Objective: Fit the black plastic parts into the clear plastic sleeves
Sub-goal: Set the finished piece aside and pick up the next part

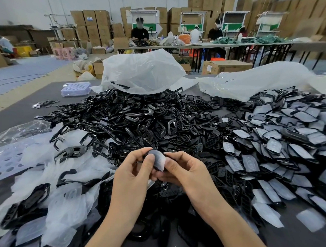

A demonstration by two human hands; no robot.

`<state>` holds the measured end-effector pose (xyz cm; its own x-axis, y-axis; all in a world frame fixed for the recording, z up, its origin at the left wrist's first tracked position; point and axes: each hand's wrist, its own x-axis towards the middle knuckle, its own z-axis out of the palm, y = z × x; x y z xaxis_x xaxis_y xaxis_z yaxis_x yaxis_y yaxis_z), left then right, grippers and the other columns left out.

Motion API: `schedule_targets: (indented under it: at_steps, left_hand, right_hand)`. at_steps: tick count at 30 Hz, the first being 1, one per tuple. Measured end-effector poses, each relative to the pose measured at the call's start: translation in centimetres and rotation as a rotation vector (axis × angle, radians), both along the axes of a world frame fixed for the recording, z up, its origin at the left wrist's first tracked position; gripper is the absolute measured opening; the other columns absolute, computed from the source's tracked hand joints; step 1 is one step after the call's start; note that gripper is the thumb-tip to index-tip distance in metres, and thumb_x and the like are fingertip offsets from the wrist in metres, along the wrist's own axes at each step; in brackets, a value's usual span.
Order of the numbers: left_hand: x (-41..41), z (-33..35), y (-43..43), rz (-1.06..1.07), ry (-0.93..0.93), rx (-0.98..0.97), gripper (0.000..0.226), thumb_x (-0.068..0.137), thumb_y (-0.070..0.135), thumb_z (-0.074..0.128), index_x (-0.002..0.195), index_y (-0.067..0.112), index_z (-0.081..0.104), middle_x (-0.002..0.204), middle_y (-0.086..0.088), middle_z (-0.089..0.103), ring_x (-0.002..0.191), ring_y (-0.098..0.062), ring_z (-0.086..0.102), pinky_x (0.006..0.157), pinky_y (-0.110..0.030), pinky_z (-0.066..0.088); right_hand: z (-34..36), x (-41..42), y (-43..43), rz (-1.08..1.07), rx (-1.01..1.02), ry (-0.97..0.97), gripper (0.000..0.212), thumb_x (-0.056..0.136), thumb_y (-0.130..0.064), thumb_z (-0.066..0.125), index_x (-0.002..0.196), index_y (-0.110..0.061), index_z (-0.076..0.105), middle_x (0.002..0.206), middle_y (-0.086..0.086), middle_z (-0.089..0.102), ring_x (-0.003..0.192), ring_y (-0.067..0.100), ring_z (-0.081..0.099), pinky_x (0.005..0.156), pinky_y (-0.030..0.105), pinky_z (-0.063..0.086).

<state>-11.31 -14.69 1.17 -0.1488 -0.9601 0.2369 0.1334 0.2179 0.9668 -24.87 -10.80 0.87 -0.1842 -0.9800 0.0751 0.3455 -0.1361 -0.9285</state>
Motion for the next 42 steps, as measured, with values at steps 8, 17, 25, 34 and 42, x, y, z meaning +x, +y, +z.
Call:
schedule_targets:
  at_steps: [8, 17, 25, 34, 42]
  left_hand:
    - [0.1, -0.3, -0.2, -0.008, -0.083, -0.02, 0.011, 0.098, 0.021, 0.06, 0.097, 0.021, 0.072, 0.068, 0.002, 0.068, 0.065, -0.007, 0.063, 0.062, -0.013, 0.051]
    - [0.5, 0.4, -0.2, -0.101, -0.219, -0.073, 0.022, 0.098, 0.009, 0.058, 0.104, 0.025, 0.072, 0.076, -0.008, 0.067, 0.068, -0.011, 0.064, 0.066, -0.011, 0.049]
    - [0.2, 0.3, -0.1, -0.073, -0.154, -0.034, 0.022, 0.098, 0.011, 0.058, 0.105, 0.025, 0.073, 0.066, 0.005, 0.065, 0.065, -0.003, 0.063, 0.064, -0.009, 0.048]
    - [0.1, 0.6, 0.3, -0.08, -0.171, -0.061, 0.022, 0.097, 0.012, 0.059, 0.105, 0.027, 0.073, 0.072, 0.003, 0.067, 0.072, -0.006, 0.067, 0.071, -0.011, 0.05]
    - [-0.1, 0.7, 0.4, -0.083, -0.143, -0.058, 0.022, 0.097, 0.01, 0.06, 0.105, 0.024, 0.074, 0.069, 0.006, 0.065, 0.07, -0.006, 0.066, 0.07, -0.011, 0.051]
  right_hand:
    - [0.3, -0.2, 0.1, -0.126, -0.006, 0.091, 0.014, 0.094, -0.012, 0.07, 0.105, -0.018, 0.074, 0.091, 0.005, 0.078, 0.08, 0.023, 0.077, 0.074, 0.02, 0.058]
    - [0.2, -0.3, 0.1, -0.171, -0.017, 0.138, 0.011, 0.098, -0.012, 0.065, 0.103, -0.015, 0.074, 0.088, 0.005, 0.078, 0.075, 0.023, 0.076, 0.071, 0.021, 0.058]
    - [0.2, -0.2, -0.1, -0.117, -0.009, 0.066, 0.01, 0.094, -0.021, 0.069, 0.099, -0.022, 0.078, 0.097, 0.006, 0.078, 0.082, 0.021, 0.075, 0.077, 0.022, 0.058]
    - [-0.1, -0.5, -0.2, -0.089, -0.001, 0.039, 0.016, 0.099, -0.016, 0.063, 0.101, -0.022, 0.079, 0.102, 0.011, 0.077, 0.08, 0.018, 0.072, 0.08, 0.024, 0.058]
    - [-0.3, -0.4, -0.4, -0.076, -0.05, -0.01, 0.024, 0.089, -0.034, 0.066, 0.104, -0.021, 0.078, 0.102, 0.011, 0.076, 0.079, 0.02, 0.072, 0.081, 0.027, 0.058]
